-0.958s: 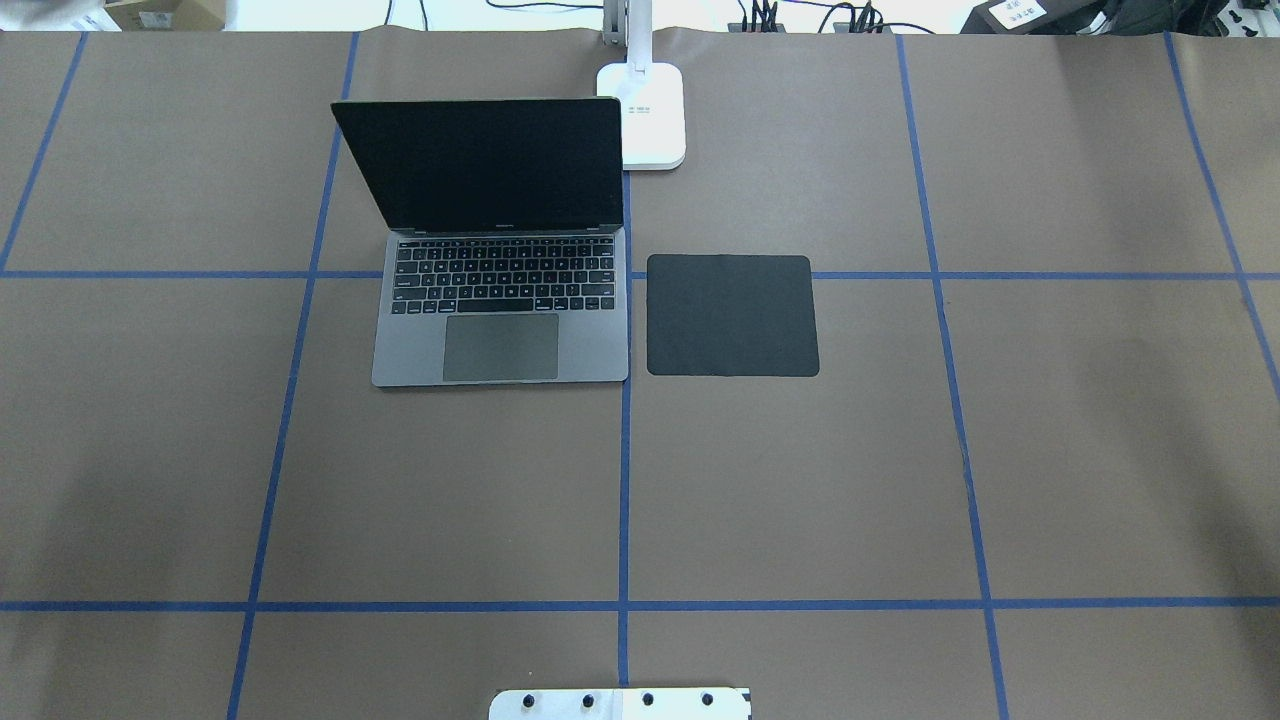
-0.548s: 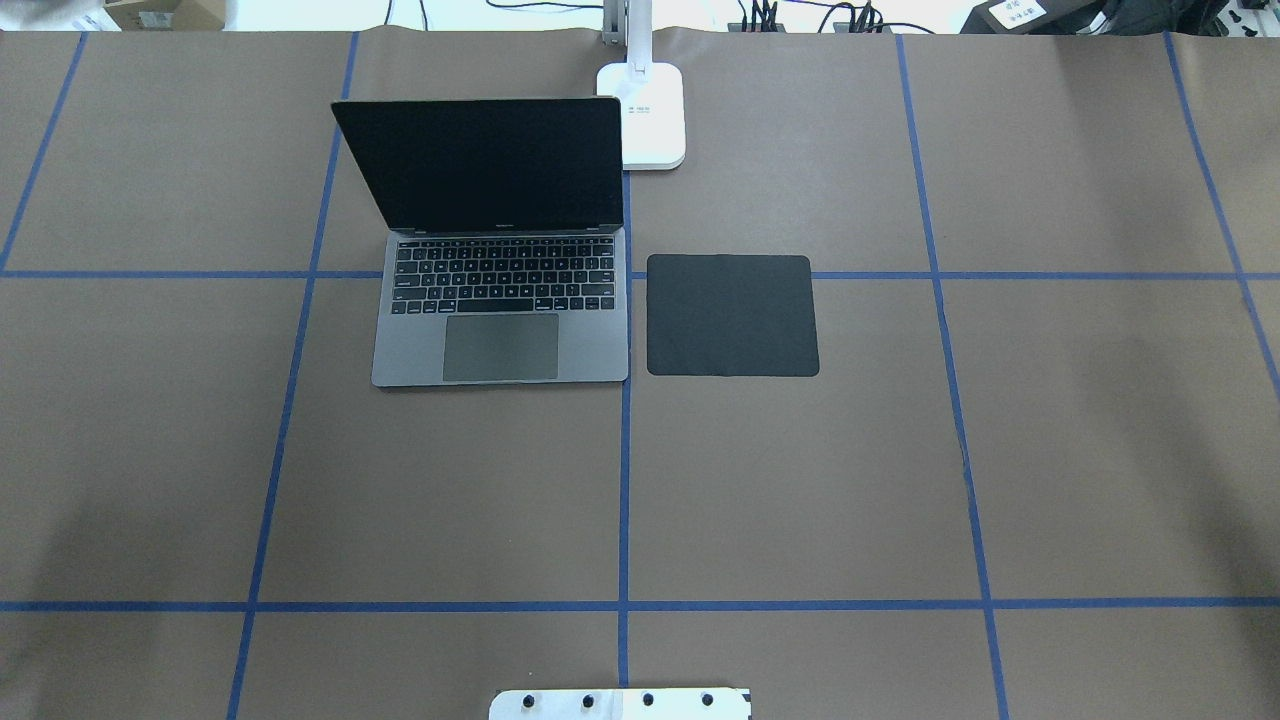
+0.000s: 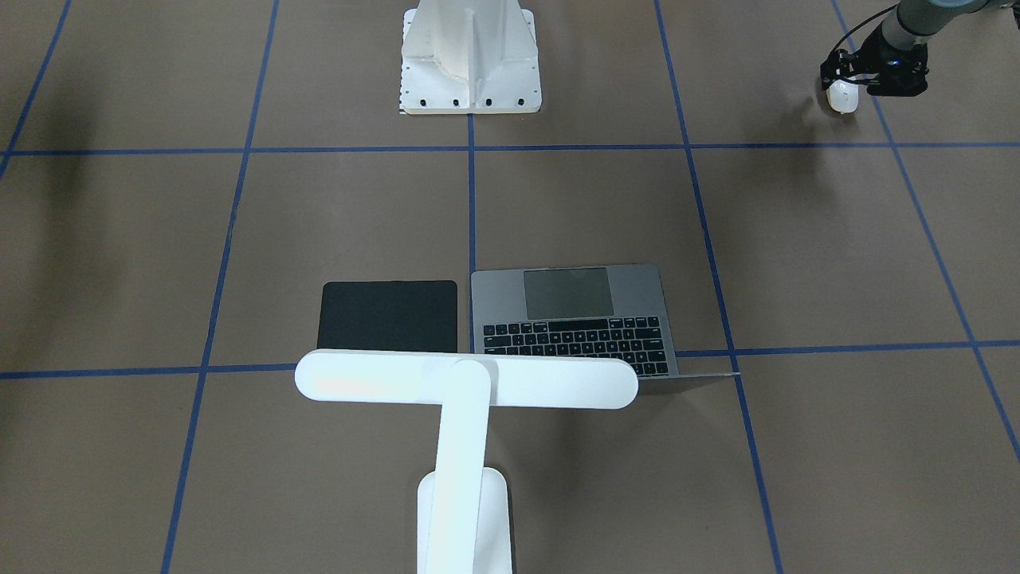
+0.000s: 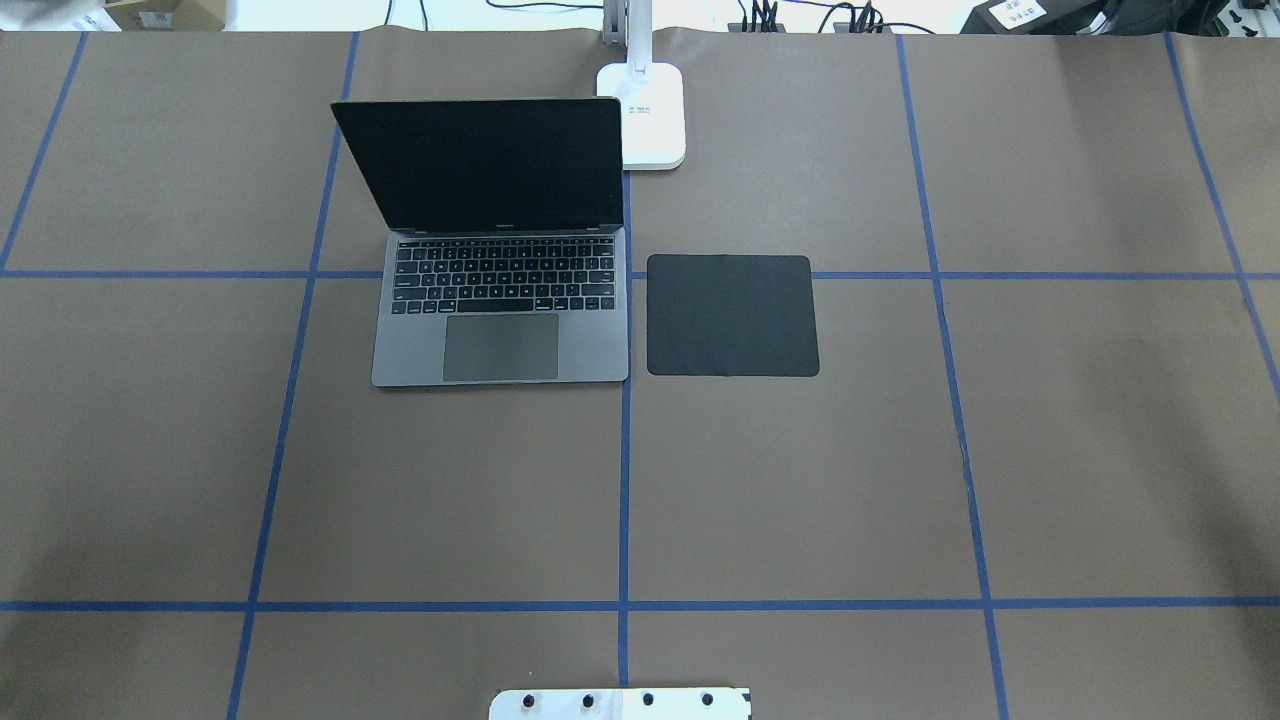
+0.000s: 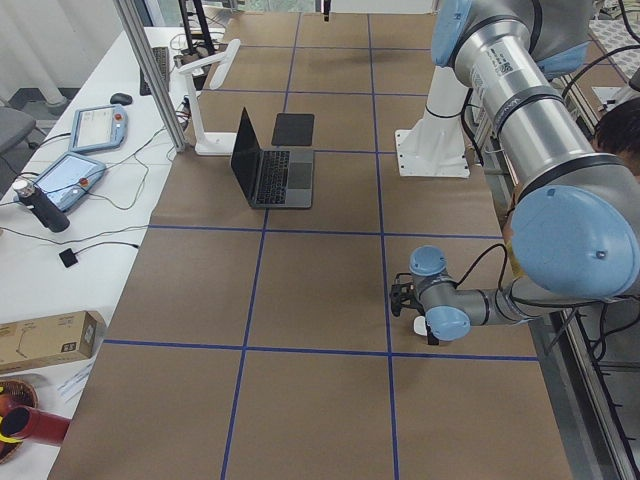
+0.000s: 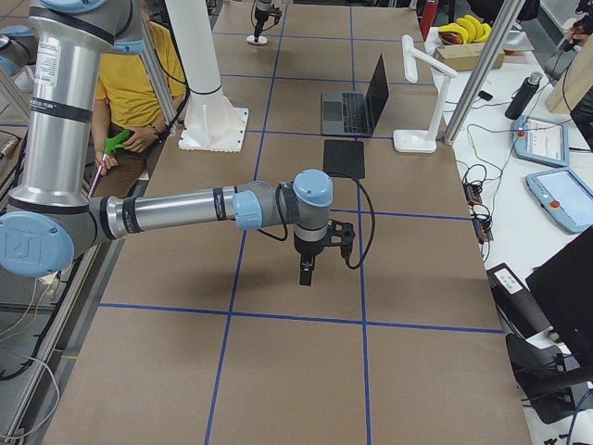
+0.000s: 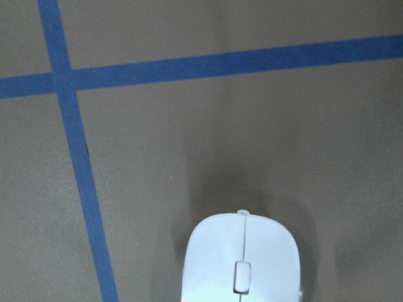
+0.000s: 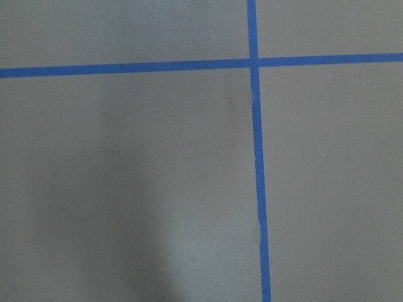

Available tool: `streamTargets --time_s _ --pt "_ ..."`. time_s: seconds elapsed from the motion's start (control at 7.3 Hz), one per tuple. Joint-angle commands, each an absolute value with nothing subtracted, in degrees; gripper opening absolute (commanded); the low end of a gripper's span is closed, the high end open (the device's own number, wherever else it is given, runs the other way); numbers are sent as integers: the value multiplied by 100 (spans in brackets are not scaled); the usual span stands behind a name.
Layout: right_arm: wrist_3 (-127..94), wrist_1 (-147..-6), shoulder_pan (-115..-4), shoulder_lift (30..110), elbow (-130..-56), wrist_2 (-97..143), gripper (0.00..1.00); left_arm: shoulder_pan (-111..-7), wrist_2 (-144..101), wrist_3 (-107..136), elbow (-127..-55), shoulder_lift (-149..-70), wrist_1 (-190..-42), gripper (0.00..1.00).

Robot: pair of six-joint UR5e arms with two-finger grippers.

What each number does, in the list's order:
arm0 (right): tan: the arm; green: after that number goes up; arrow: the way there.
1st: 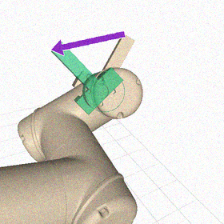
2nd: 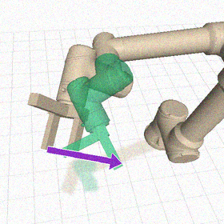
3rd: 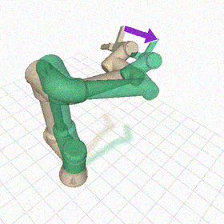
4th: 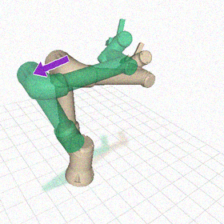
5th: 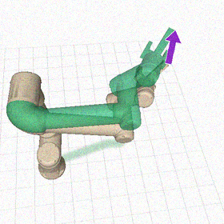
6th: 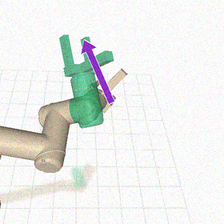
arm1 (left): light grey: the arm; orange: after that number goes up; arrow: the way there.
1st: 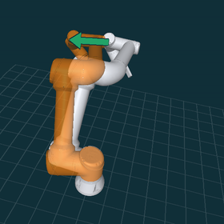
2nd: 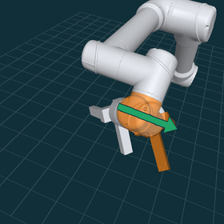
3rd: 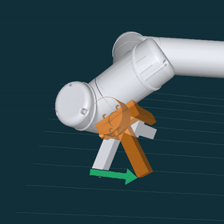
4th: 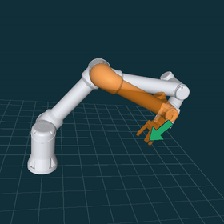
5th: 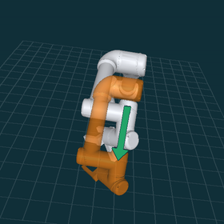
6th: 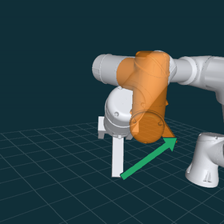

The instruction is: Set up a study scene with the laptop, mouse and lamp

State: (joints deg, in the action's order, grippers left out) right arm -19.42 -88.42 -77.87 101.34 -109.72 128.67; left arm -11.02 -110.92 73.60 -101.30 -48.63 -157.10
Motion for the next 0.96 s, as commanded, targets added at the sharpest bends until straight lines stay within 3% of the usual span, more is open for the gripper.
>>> streamTargets --time_s 0.0,0.14,0.55,0.82 --pt "-1942 -8842 -7787 10134 -10969 12867 100 -941 -11083 7365 -10125 -4896 -15784 90" --pt "-1942 -8842 -7787 10134 -10960 12867 100 -888 -11083 7365 -10116 -4904 -15785 79" --pt "-1942 -8842 -7787 10125 -10960 12876 100 -835 -11092 7348 -10064 -4904 -15785 75" --pt "-1942 -8842 -7787 10125 -10960 12876 100 -826 -11092 7339 -10072 -4887 -15785 59"
